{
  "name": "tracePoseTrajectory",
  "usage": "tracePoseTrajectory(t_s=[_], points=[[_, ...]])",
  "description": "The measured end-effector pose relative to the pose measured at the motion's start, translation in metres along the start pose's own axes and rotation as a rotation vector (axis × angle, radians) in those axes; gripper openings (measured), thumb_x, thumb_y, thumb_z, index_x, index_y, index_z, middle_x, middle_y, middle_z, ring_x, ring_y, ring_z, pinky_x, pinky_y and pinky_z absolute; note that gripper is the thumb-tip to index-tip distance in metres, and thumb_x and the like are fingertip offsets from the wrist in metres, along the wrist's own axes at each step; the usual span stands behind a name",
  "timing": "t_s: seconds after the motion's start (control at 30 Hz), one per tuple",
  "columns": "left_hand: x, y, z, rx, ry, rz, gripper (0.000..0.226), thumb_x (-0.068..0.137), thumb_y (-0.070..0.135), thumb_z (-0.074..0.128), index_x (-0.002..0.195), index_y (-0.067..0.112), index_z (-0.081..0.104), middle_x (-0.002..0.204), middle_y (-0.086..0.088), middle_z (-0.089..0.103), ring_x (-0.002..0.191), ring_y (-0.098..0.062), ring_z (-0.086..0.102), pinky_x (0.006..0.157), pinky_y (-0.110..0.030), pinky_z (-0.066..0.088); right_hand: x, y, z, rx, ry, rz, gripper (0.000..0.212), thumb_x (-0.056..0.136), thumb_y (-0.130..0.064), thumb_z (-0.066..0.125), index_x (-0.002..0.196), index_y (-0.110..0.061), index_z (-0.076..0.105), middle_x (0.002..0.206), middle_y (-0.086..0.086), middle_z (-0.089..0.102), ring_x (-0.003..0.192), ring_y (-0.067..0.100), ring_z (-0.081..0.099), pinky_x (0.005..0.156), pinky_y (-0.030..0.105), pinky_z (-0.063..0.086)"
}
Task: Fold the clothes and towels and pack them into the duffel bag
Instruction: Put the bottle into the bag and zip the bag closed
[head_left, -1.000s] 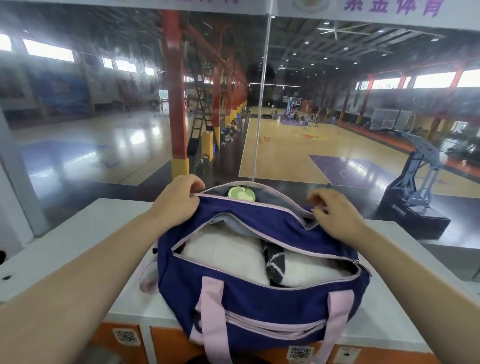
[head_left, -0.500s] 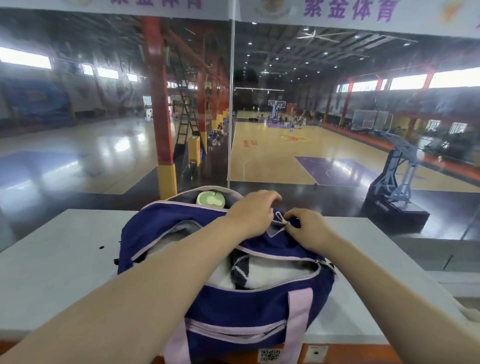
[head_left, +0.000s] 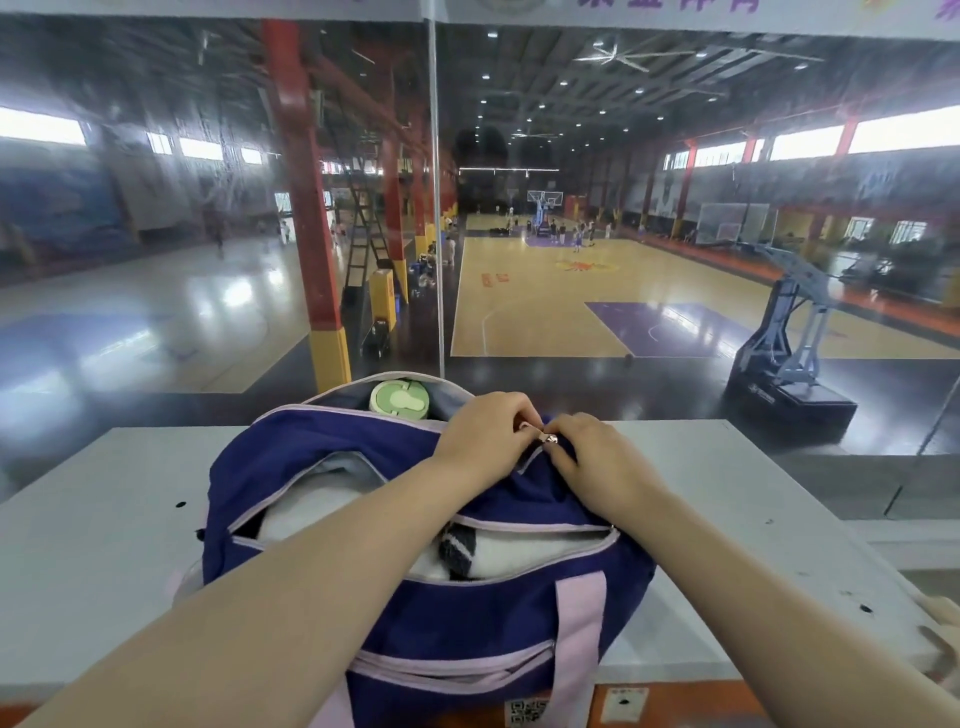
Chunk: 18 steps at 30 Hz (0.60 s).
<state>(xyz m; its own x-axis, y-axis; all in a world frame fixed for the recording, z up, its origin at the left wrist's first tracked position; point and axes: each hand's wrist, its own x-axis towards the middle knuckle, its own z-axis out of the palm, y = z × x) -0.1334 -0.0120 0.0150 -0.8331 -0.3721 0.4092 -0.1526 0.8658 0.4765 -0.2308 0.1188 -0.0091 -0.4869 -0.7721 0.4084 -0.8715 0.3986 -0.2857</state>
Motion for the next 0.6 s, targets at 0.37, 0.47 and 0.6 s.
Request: tracePoseTrajectory(t_s=[0.37,0.47,0.6], points=[[-0.003,-0.004,-0.020,-0.019,0.006,-0.272,0.013,0.080,0.029,0.064,0.067,0.032,0.062,0.085,0.013,0.068,0.087,-0.011,0.063,0.079,-0.033,0.052,-0.001,-0.005,-0.003,-0.168,0.049,-0.047,0.030,0.100,-0.044,0.041,0.108,-0.030,0.065,0.108,-0.007,0.063,0.096,0.018,0.052,0.082,0.032,0.046],[-0.002,-0.007,-0.025,0.003,0.003,-0.310,0.014,0.080,0.030,0.065,0.067,0.032,0.061,0.087,0.014,0.068,0.086,-0.012,0.062,0.073,-0.029,0.048,0.000,-0.011,-0.004,-0.178,0.052,-0.046,0.030,0.099,-0.046,0.042,0.107,-0.030,0.066,0.105,-0.008,0.064,0.095,0.018,0.053,0.081,0.032,0.047],[0.000,-0.007,-0.032,0.016,0.027,-0.292,0.015,0.083,0.027,0.062,0.068,0.030,0.060,0.087,0.013,0.067,0.088,-0.014,0.061,0.075,-0.030,0.049,0.003,-0.010,-0.010,-0.155,0.055,-0.015,0.029,0.100,-0.044,0.043,0.100,-0.029,0.067,0.099,-0.009,0.064,0.093,0.018,0.056,0.077,0.035,0.049]])
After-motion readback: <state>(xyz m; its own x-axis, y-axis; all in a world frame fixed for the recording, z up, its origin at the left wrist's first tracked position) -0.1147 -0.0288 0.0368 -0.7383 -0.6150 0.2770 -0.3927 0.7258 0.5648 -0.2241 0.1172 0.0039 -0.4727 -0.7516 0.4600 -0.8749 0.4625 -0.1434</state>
